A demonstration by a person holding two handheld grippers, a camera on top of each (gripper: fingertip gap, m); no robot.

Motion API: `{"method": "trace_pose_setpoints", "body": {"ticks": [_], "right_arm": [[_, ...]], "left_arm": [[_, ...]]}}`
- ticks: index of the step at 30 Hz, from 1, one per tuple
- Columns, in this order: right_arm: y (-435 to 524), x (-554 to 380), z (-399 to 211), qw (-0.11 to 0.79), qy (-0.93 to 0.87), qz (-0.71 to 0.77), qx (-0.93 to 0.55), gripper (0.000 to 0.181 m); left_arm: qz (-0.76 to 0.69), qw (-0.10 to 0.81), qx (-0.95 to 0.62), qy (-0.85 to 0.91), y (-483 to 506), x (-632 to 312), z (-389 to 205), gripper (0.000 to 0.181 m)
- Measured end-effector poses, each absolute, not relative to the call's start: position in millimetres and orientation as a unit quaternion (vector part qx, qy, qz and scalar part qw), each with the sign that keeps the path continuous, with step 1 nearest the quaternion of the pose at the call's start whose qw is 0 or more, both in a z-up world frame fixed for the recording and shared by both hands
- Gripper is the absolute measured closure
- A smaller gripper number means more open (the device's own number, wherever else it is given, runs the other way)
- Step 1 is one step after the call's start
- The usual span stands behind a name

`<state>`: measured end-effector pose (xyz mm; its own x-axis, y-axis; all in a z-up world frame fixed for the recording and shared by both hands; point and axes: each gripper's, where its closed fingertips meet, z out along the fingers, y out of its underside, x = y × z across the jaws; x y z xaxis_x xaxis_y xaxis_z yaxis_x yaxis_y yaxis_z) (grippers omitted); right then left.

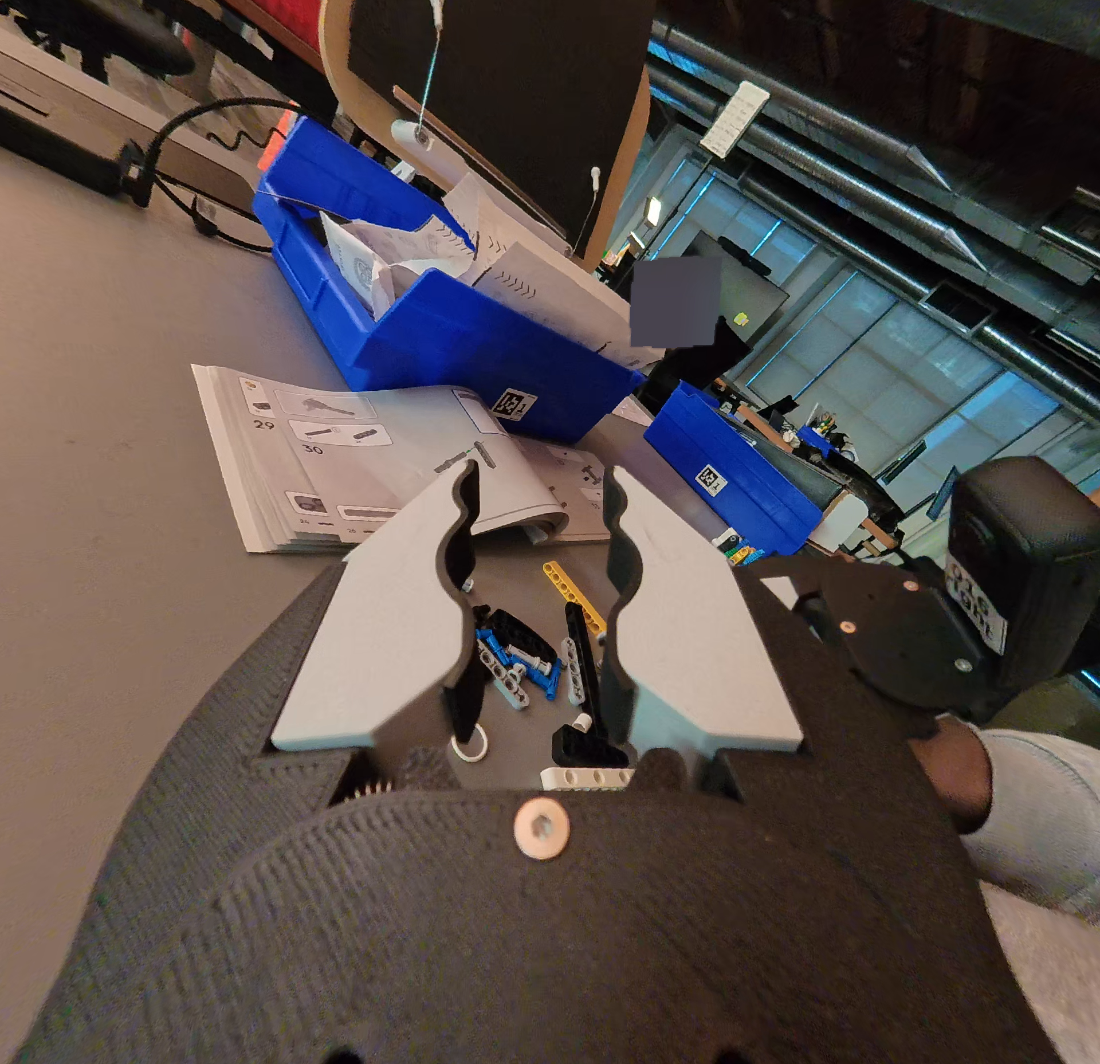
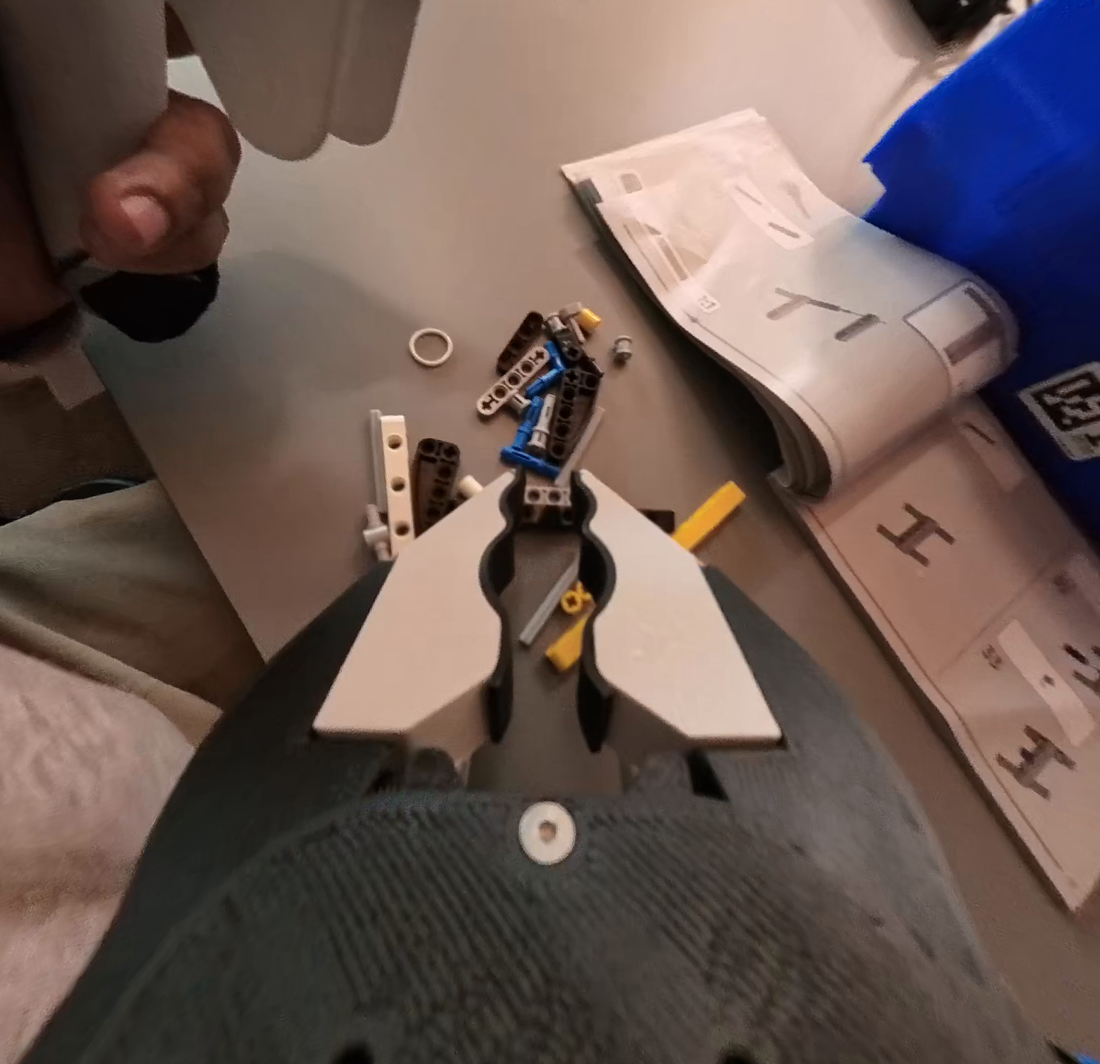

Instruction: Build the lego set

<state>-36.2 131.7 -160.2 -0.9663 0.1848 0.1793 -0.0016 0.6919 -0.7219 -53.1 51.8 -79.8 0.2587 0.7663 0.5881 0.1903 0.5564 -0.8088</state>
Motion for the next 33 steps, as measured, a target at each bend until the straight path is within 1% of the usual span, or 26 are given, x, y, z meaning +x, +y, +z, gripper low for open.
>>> {"method": "trace_pose_setpoints", "body": {"ticks": [1,4,7,10,12,17,19,22,25,33], "right_arm": [[136.3,-38.1,-158.0,0.119,-0.911,0.391,-0.056,0.167],[147.4,-32.1,-153.4,0.097,-0.909,0.402,-0.061,0.167],[151.2,-7.3,-153.0,0.056,-0.907,0.416,-0.035,0.167],[152.9,13.1,-160.7,0.046,-0.911,0.41,-0.004,0.174],[151.2,19.1,-165.4,0.054,-0.913,0.404,0.005,0.17],[143.0,17.4,-171.3,0.094,-0.914,0.395,0.03,0.148],[139.4,14.7,-172.9,0.106,-0.913,0.393,0.038,0.149],[136.3,8.6,-176.0,0.13,-0.913,0.382,0.059,0.157],[135.0,5.8,-178.3,0.134,-0.916,0.372,0.074,0.164],[127.6,1.9,-175.5,0.134,-0.914,0.375,0.082,0.162]], "left_arm": [[0.214,0.674,-0.419,-0.57,51.3,-53.0,-79.7,0.141],[0.213,0.675,-0.418,-0.57,51.9,-53.0,-79.5,0.141],[0.212,0.675,-0.419,-0.569,53.4,-53.3,-79.4,0.141],[0.211,0.675,-0.42,-0.569,54.4,-53.4,-79.4,0.141],[0.21,0.676,-0.42,-0.568,55.0,-53.2,-79.1,0.141],[0.218,0.676,-0.419,-0.566,54.2,-52.3,-76.7,0.142],[0.217,0.676,-0.418,-0.566,54.1,-52.2,-76.6,0.143],[0.216,0.677,-0.418,-0.566,54.2,-52.2,-76.6,0.142],[0.216,0.677,-0.418,-0.566,53.8,-52.2,-76.6,0.142],[0.214,0.677,-0.418,-0.567,53.8,-52.6,-77.3,0.142]]}}
